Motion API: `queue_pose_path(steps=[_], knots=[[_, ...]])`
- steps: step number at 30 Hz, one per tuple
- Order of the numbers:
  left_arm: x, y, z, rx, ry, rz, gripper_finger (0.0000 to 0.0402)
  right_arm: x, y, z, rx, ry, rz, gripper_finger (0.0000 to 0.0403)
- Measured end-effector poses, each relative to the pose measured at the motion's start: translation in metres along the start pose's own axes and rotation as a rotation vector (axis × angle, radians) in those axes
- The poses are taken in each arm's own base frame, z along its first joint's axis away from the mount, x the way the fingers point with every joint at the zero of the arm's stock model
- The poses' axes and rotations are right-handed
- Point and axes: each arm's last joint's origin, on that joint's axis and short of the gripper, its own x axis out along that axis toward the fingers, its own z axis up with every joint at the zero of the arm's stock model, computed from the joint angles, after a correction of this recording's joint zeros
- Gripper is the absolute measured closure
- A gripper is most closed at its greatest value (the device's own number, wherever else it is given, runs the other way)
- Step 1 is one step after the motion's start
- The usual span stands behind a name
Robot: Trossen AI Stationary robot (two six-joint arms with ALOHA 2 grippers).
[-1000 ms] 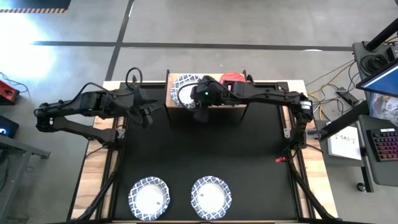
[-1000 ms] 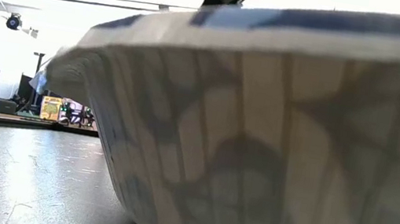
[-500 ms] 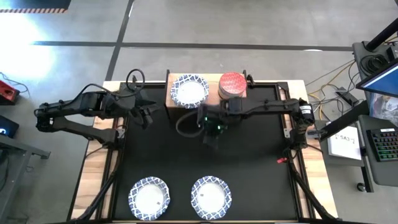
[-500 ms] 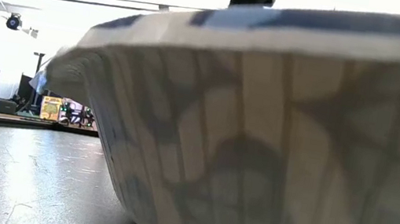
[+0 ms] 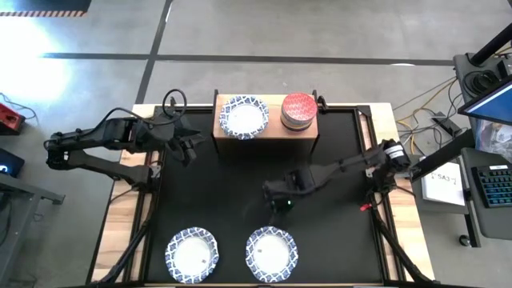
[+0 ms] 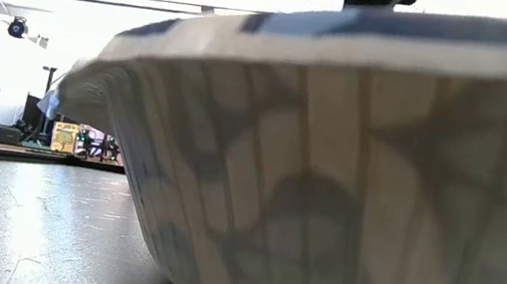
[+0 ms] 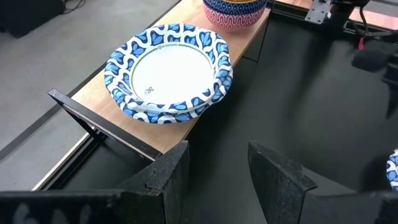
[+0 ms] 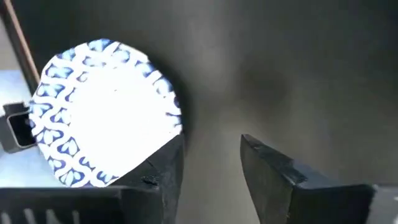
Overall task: Place and stack bowls onto a shelf
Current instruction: Stack the blue bowl on top of the stacked bowls on the shelf
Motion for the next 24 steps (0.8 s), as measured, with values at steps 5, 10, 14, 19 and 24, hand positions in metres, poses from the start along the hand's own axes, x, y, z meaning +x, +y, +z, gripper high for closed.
queue_pose_path(steps=[5,10,14,19,24], knots=[[0.0,0.0,0.0,0.001,0.001,0.0,0.0252,0.02,0.016,-0.014,-0.035,-0.025,0.045,0.0243],[0.0,0.0,0.0,0.002,0.003,0.0,0.0252,0.04,0.021,-0.022,0.016,-0.077,0.064,0.0245],[0.0,0.0,-0.001,0.006,0.012,0.003,0.0252,0.052,0.018,-0.031,0.054,-0.067,0.046,0.0245],[0.0,0.0,-0.002,0.008,0.016,0.002,0.0252,0.068,0.013,-0.039,0.084,-0.072,0.046,0.0243],[0.004,0.0,-0.006,0.015,0.033,0.008,0.0252,0.08,0.012,-0.046,0.121,-0.073,0.099,0.0249]])
